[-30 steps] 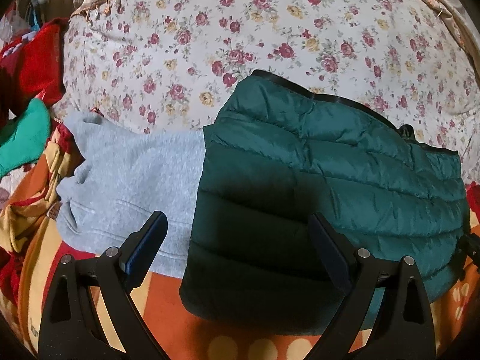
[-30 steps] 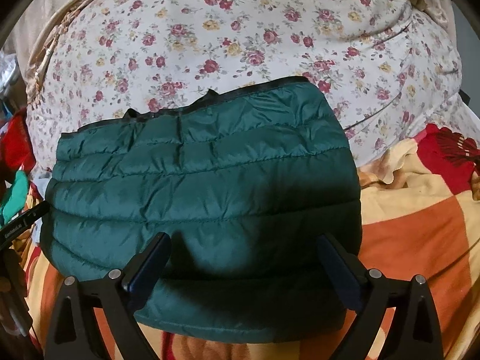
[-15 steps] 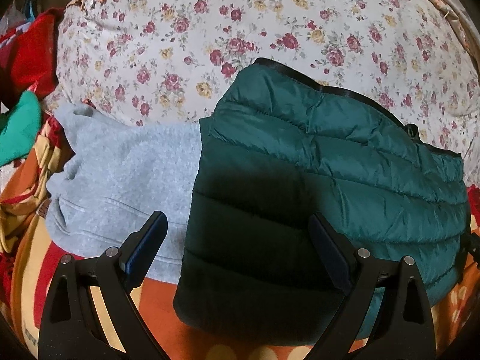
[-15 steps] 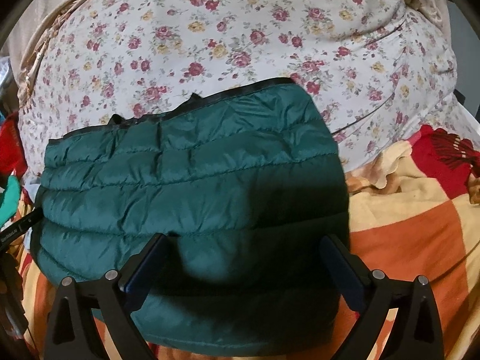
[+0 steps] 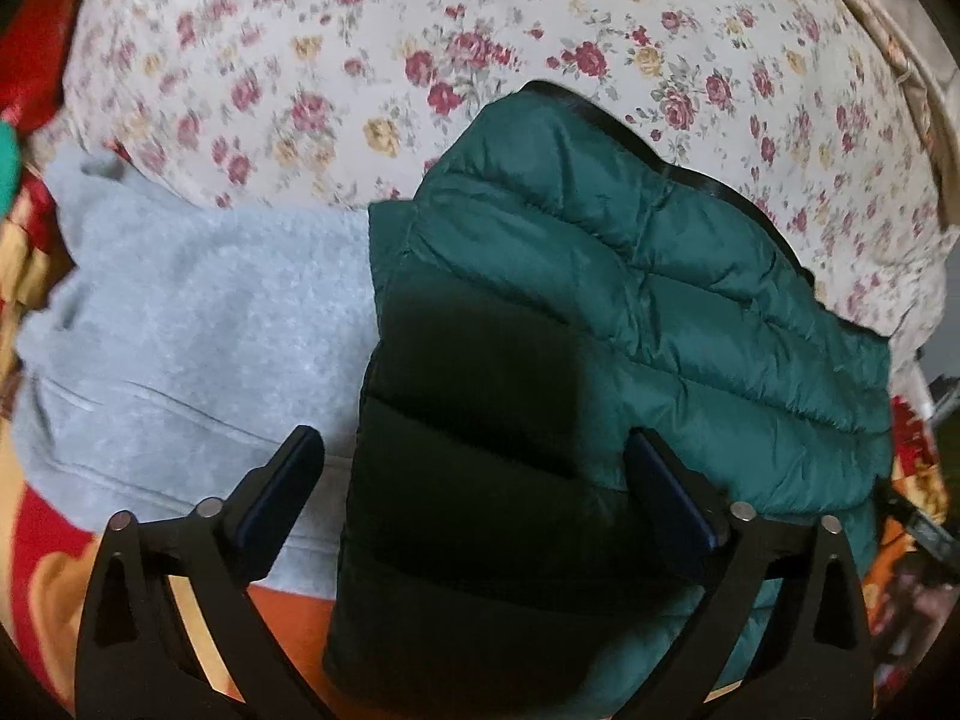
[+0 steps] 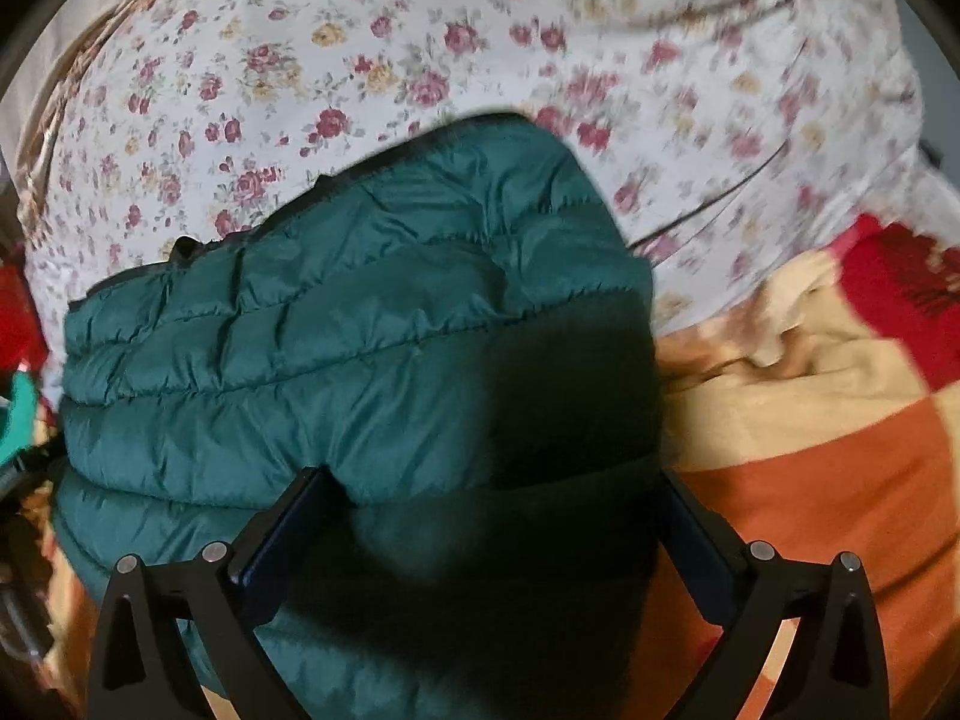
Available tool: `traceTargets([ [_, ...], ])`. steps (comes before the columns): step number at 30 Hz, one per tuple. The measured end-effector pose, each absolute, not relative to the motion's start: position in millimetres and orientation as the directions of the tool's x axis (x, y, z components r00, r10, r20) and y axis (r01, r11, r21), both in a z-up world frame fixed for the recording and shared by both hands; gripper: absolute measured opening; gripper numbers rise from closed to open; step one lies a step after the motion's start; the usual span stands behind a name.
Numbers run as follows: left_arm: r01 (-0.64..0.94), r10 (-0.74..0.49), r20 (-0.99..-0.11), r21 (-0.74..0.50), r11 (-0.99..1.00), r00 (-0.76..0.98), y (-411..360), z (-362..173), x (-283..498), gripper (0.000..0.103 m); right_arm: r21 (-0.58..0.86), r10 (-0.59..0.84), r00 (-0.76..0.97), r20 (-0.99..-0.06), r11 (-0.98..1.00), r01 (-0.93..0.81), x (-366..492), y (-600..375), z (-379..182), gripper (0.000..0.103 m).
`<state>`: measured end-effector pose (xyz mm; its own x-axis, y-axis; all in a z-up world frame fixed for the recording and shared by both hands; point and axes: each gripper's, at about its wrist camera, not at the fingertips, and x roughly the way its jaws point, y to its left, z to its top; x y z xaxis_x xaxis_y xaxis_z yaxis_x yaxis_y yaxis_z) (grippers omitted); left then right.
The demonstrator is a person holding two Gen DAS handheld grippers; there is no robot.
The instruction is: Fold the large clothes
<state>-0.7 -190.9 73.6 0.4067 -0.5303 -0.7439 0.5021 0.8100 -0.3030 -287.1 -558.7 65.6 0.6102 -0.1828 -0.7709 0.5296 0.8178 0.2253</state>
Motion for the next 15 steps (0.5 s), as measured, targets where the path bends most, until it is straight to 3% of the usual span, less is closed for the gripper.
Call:
traceTargets([
  [5,0.520,-0.593,-0.735,-0.383,0.763,0.329,-192,60,12,0.102,0.377,-0.026,0.669,-0.743,0.810,0.450,-278,-586,49,0.103],
  [15,0.553,-0.677,-0.713,-0.494,0.671,0.185,-209,41,33,0.103,0.511,0.143,0.714,-0.686,0.794,0.331,-262,-607,28,0.103],
])
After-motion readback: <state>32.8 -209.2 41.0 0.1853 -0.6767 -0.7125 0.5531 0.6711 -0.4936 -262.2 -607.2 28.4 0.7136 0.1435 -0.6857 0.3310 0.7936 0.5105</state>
